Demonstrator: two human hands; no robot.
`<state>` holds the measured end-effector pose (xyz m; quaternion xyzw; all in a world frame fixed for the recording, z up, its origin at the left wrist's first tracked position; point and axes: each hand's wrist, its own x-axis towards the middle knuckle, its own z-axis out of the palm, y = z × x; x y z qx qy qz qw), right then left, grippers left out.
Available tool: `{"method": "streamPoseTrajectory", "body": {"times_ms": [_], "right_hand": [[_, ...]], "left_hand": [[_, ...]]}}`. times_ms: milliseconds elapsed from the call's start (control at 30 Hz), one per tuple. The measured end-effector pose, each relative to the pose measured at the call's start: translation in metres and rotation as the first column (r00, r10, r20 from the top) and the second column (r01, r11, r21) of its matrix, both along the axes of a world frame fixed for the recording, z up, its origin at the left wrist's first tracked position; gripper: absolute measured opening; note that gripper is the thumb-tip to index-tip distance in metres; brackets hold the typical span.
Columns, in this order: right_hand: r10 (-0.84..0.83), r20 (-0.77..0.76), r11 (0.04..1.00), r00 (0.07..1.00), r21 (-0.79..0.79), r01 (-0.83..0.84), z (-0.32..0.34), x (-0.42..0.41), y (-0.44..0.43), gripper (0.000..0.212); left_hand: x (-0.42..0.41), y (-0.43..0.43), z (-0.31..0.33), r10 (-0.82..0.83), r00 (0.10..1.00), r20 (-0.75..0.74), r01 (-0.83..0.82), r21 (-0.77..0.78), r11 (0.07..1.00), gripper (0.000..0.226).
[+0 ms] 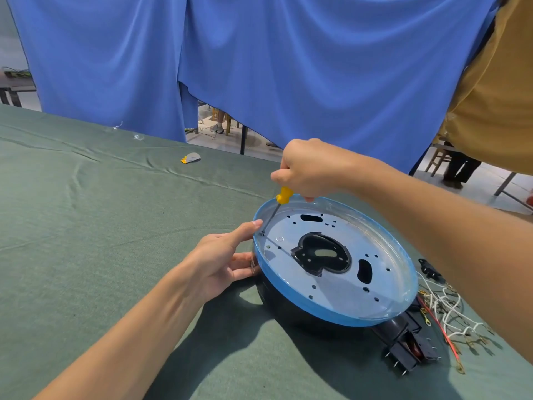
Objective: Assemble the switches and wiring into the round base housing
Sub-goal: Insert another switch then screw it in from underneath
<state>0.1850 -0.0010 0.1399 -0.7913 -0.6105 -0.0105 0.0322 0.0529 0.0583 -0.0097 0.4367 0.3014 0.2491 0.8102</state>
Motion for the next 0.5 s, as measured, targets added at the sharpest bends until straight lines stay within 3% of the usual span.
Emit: {"method": "streamPoseTrajectory", "body": {"times_ms": [100, 233, 500], "right_hand": [[0.060, 0.018, 0.998, 0.998, -0.027, -0.059, 0.001, 0.000, -0.002, 0.038], [0.216, 0.096, 0.976, 0.972, -0.036, -0.213, 0.008, -0.003, -0.010, 0.013], [0.288, 0.117, 0.958, 0.951, -0.050, -0.284, 0.008, -0.004, -0.005, 0.024]], "left_hand": [[0.002, 0.000, -0.001, 0.023, 1.000, -0.006, -0.023, 0.016, 1.000, 0.040], [0.002, -0.001, -0.002, 0.019, 1.000, -0.021, -0.018, 0.033, 0.999, 0.040], [0.003, -0.001, -0.001, 0.016, 1.000, -0.020, -0.016, 0.013, 1.000, 0.041]]}}
